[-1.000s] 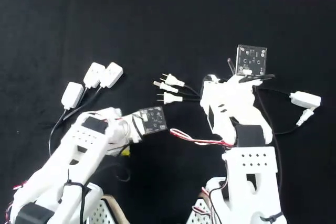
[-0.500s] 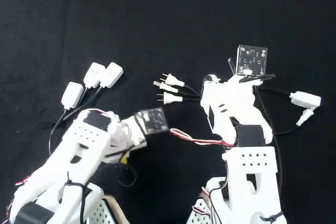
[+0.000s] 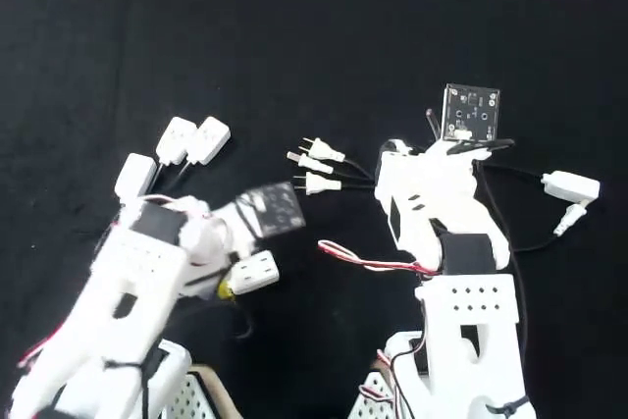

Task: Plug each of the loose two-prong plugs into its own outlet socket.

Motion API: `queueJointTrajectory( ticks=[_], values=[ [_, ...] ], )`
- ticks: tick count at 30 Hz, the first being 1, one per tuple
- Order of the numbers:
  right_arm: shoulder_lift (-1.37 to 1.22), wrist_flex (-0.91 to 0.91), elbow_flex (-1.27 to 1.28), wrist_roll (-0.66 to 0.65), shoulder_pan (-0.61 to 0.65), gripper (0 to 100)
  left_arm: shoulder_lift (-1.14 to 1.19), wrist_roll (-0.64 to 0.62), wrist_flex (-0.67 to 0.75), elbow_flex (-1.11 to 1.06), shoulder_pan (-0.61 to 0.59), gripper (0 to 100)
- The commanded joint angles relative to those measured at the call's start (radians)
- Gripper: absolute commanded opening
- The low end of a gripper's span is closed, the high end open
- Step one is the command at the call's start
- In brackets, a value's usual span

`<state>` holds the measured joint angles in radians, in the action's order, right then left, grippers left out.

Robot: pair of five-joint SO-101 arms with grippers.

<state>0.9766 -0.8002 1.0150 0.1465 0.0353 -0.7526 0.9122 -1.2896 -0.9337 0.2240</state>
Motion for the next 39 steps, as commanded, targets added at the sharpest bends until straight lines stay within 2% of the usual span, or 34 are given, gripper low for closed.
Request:
queueJointTrajectory(
  ticks=[1, 4, 8, 12, 16, 22, 26, 32, 39],
  values=[
    [-0.002, -0.009, -0.054, -0.011, 0.000, 1.2, -0.249, -0.006, -0.166, 0.114, -0.068, 27],
    [-0.005, -0.072, -0.062, -0.054, 0.072, 1.2, -0.442, -0.006, -0.204, 0.071, -0.137, 27],
    [-0.005, -0.235, -0.113, -0.080, 0.222, 1.2, -0.684, -0.020, -0.160, -0.156, -0.228, 27],
    [-0.010, -0.308, -0.124, -0.080, 0.354, 1.2, -0.902, -0.141, -0.103, -0.360, -0.364, 27],
    [-0.119, -0.311, -0.127, -0.075, 0.491, 1.2, -1.082, -0.206, -0.135, -0.479, -0.507, 27],
    [-0.386, -0.163, -0.130, 0.008, 0.600, 1.2, -1.051, -0.222, -0.055, -0.630, -0.634, 27],
    [-0.406, -0.150, -0.119, 0.018, 0.686, 1.2, -1.073, -0.256, -0.025, -0.645, -0.716, 27],
    [-0.367, -0.115, -0.090, 0.074, 0.704, 1.2, -1.073, -0.253, -0.026, -0.667, -0.719, 27],
    [-0.481, -0.063, -0.097, 0.187, 0.707, 1.2, -1.073, -0.253, -0.026, -0.671, -0.719, 27]
  ],
)
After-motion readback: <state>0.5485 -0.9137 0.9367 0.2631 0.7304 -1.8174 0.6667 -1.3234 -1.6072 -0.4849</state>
